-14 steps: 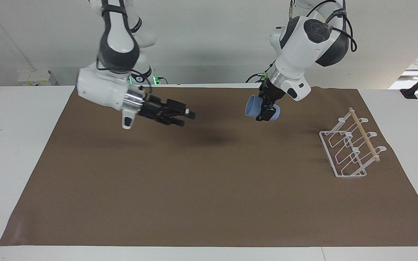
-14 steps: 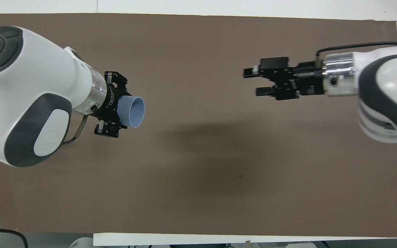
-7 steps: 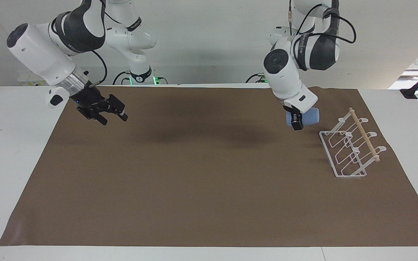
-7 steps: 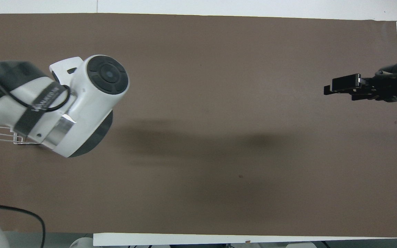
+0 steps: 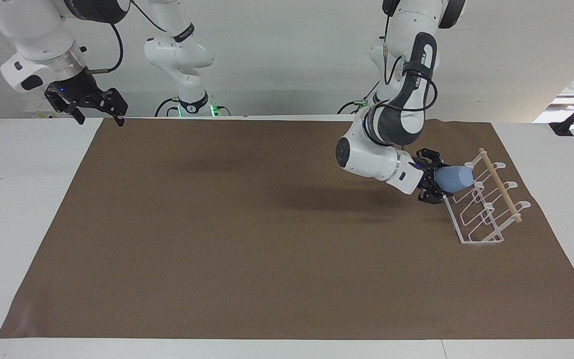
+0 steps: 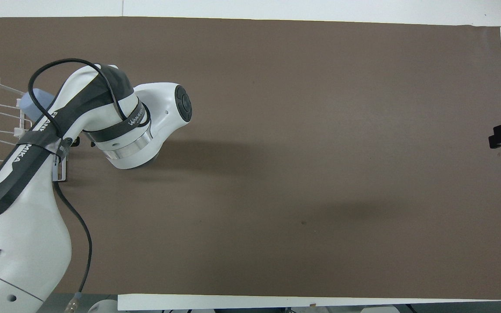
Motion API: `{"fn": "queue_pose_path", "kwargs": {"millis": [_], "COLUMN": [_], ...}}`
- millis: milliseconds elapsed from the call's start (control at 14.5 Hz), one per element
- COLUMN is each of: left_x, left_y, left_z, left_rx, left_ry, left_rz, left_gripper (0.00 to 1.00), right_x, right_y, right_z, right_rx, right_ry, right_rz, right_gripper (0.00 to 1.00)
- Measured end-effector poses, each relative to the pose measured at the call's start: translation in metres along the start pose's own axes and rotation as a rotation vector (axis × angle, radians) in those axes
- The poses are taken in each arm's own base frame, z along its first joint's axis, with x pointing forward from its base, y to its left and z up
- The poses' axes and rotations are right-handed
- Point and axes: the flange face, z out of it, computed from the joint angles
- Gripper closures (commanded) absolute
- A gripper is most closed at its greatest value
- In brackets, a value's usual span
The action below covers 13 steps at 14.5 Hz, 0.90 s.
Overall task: Hang cup on cup holder
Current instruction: 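Carry the cup with the left gripper while the right gripper withdraws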
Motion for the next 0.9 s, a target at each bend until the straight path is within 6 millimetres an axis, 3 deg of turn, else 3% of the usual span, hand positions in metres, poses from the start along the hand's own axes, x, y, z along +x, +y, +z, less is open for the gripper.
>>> {"fn": "queue_pose_path", "kwargs": {"millis": [138,277,692,899], "left_x": [0.022,0.031,0.016,-0.003], "left_y": [0.013,0.021,0.033,0.042], "left_z": [0.022,0.037,0.074,0.091], "left_rx": [0.028,0.043,0.082,0.092], "left_ry": [0.04,0.068,0.106,0.133], "left_rz": [-0.046,-0.066,-0.103,-0.106], "left_gripper": [1.0,1.0,1.0,1.0], "right_x": [0.004,0.005,-0.001,0.003], "right_y": [-0.011,-0.013,-0.011,-0.009], "right_z": [0.007,0.007,-0.001,0.001], "right_rx": [-0.004,-0.007,0.081,0.081], "right_ry": [-0.003,0.0,-0.027,-0.015], "right_rz": [-0.032,-0.038,0.029,0.049], "right_gripper": [0.01,0.01,0.01,0.01]}}
